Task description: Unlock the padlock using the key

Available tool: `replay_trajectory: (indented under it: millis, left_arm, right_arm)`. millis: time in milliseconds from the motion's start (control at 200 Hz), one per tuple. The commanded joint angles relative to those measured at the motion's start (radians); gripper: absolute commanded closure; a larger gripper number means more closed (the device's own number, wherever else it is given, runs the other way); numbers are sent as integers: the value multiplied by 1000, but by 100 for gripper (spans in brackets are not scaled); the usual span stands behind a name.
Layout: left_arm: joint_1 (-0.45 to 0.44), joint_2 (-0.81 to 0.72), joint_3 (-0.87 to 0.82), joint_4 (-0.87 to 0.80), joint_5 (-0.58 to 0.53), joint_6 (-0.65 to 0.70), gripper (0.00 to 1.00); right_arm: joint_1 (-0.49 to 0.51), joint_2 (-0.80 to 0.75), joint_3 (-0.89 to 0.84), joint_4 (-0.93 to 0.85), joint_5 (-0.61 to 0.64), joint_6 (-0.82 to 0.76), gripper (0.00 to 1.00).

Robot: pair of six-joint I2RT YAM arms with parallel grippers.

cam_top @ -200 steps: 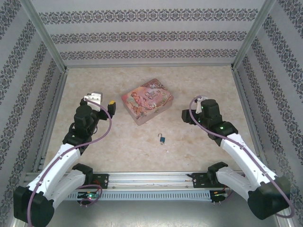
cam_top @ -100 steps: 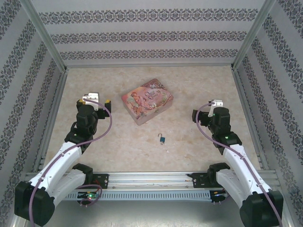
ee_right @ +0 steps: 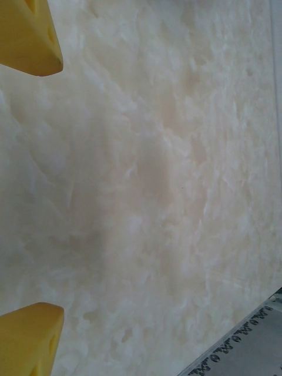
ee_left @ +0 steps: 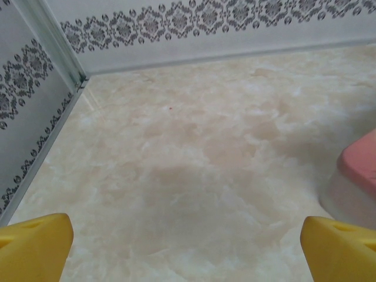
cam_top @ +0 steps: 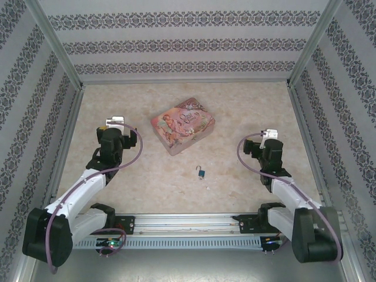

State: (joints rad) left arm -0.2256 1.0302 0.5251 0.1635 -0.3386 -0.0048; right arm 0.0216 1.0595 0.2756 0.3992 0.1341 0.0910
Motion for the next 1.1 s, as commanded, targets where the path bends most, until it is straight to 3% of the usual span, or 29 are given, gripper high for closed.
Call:
replay_trajectory:
  millis: [0,350,585,819,1094]
  left_arm:
    - [24,29,-15,65,-6,-19,1]
    - [98,74,-58,124,18,-102,1]
    - [119,56,-77,115,40,-98,1]
    - [142,55,-94,124,69,-112,1]
    - [173,120,-108,219,97,-125,1]
  right_arm:
    - [-8,72,-19,234,-21,-33,1]
    - [-17,333,-15,609,-114,-55,1]
    - [-17,502,-60,873,-101,-41,2]
    - [-16,470,62,579,-33,-22,2]
    - [-14,473,62,595,-33,-23,2]
